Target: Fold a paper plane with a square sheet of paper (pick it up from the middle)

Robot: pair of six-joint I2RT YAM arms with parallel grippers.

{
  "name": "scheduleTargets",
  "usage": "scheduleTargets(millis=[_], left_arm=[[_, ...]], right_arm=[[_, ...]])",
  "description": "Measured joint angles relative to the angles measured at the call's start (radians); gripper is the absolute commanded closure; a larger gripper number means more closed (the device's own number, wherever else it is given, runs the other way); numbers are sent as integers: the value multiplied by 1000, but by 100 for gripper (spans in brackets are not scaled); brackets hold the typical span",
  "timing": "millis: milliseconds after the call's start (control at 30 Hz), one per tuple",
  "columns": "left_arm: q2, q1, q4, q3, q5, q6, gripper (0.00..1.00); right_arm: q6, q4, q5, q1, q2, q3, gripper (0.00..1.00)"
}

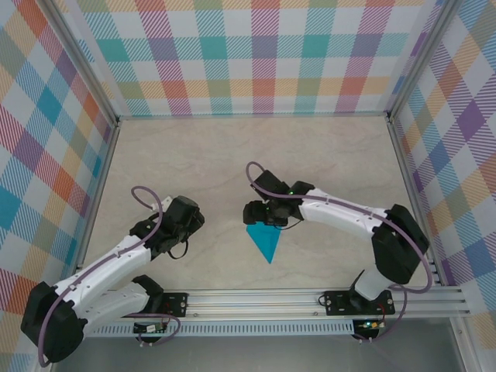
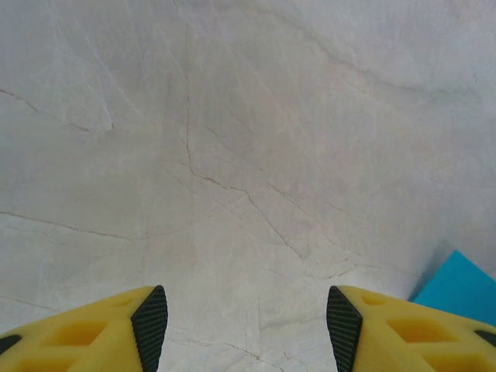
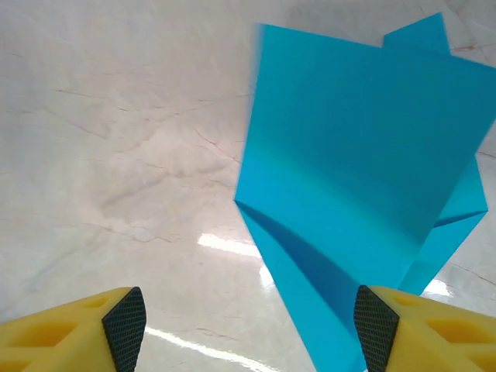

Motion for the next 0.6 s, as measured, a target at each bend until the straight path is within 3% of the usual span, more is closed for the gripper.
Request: scheduleTargets(millis=[167,267,433,600], left_arm=[[105,0,42,23,71,30,40],[181,2,79,54,134,59,40],[302,2,159,105,258,105,41],[417,2,222,140,375,135,41]], right_arm=[[18,136,-113,-68,-44,-133,63],[27,206,-186,-82,-44,-191,72],[34,264,-253,-82,-43,-225,79],[33,269,-265,-82,-36,-226,79]])
